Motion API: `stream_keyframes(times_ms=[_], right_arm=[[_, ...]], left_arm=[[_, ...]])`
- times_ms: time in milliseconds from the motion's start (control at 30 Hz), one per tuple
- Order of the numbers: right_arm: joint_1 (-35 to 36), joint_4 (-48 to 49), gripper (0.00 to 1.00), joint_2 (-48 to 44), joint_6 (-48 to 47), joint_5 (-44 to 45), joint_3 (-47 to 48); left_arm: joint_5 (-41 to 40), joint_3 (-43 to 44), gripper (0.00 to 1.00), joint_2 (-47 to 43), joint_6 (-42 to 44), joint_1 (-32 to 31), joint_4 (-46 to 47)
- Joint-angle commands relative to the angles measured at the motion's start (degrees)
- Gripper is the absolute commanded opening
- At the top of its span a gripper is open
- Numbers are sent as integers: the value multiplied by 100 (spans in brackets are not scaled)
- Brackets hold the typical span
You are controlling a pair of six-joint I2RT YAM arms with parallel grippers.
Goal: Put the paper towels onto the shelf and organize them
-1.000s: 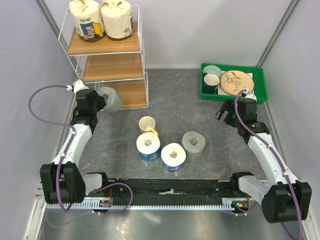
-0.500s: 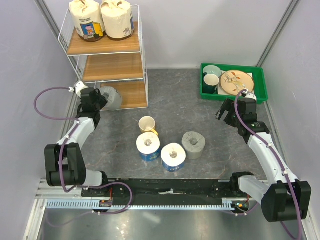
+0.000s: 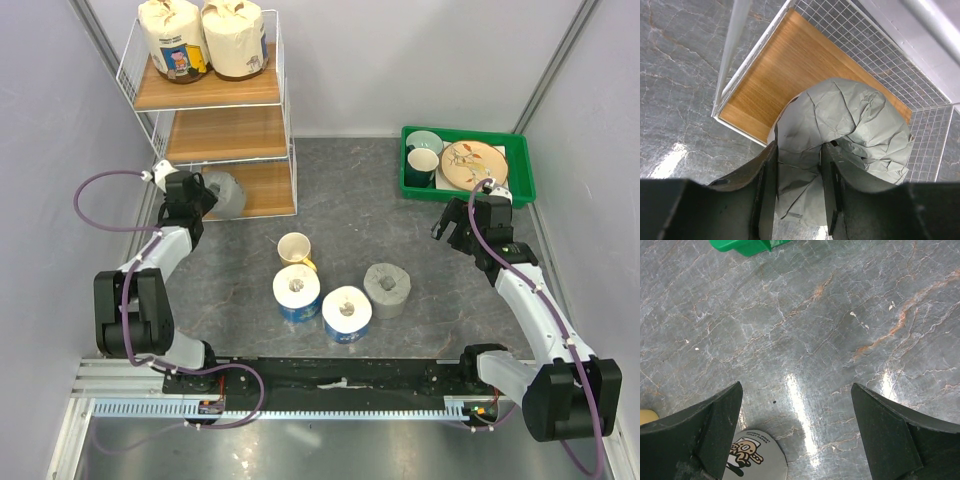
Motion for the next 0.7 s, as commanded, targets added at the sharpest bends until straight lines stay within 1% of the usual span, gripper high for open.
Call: stream_keyframes(times_ms=[0,367,667], right_arm=[[-32,147,98,-44,-46,100,86],[-58,77,98,-105,-81,143,130],[-67,6,98,-158,-99,161,148]], left_arm=[[-109,300,44,96,-207,22,482],[-126,335,44,404,-452,31,570],[-135,599,44,633,-514,31,596]])
